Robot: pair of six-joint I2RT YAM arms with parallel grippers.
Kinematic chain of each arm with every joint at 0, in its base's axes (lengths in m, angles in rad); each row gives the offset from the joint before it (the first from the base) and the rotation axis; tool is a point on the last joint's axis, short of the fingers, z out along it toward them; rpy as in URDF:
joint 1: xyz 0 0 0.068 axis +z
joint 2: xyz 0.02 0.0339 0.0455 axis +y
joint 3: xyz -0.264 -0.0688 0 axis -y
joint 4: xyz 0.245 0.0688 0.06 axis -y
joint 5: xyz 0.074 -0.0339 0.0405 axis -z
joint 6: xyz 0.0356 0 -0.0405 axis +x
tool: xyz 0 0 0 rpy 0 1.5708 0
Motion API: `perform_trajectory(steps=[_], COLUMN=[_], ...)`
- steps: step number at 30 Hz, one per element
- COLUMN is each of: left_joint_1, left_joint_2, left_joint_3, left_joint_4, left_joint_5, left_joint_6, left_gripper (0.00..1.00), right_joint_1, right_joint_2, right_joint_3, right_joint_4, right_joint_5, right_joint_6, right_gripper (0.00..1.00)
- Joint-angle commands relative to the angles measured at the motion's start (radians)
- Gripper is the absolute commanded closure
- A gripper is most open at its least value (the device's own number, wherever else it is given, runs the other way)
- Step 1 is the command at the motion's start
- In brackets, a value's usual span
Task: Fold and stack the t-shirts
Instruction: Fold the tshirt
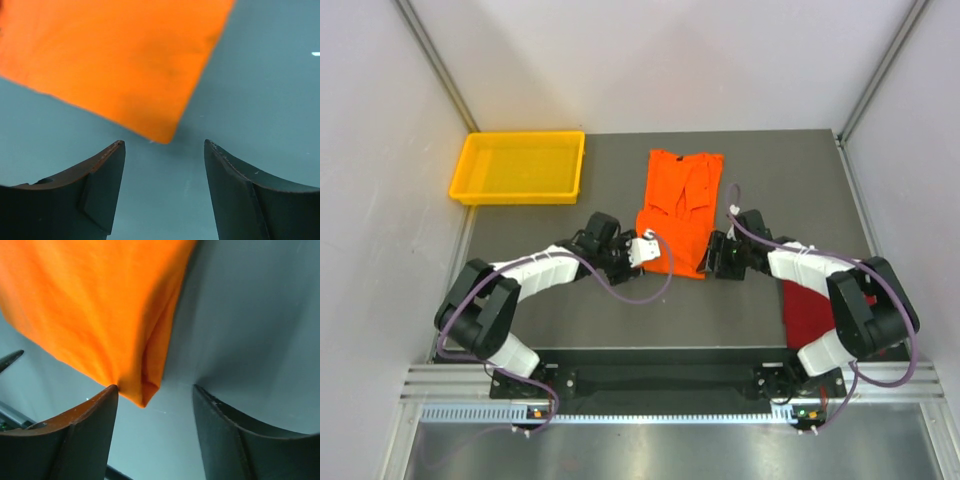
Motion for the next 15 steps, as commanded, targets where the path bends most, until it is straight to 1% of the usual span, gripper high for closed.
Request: perform_trajectory(steps=[1,7,8,10,11,12,13,15], left_joint_1=[-0.036,-0.067,-0.07,-0.073,-0.076,-0.076,-0.078,-0.084], left_joint_2=[0.003,0.078,0.087,0.108,0.115,0.122,0.125,0.128], left_joint_3=[-0.009,-0.02,-0.014,-0.012,-0.012,-0.014,-0.015,-0.017], left_joint_4=[0.112,0.216,0.218,0.22,0.22,0.215,0.207,0.192], left_joint_5=[-0.025,-0.078,-0.092,-0.103,-0.106,-0.108,-0.109,-0.103], left_joint_6=[0.109,0.12,0.125,0.132,0.135,0.137,0.138,0.141], left_gripper=[0.31,0.33,0.34,0.35,0.37,0.38,0.39,0.48], right_joint_1=[0.014,0.015,0.015,0.014,0.014,0.012,0.012,0.012], right_joint_2=[0.015,0.027,0.027,0.026,0.027,0.035,0.039,0.049], right_joint_3=[-0.029,-0.102,-0.114,-0.129,-0.132,-0.129,-0.125,-0.119], right_joint_4=[0.064,0.161,0.175,0.181,0.181,0.179,0.181,0.181], right_joint_5=[0.002,-0.061,-0.066,-0.072,-0.072,-0.076,-0.087,-0.102], right_joint_6=[0.064,0.109,0.113,0.123,0.123,0.12,0.12,0.121], right_gripper=[0.39,0.46,0.47,0.51,0.55,0.63,0.67,0.75])
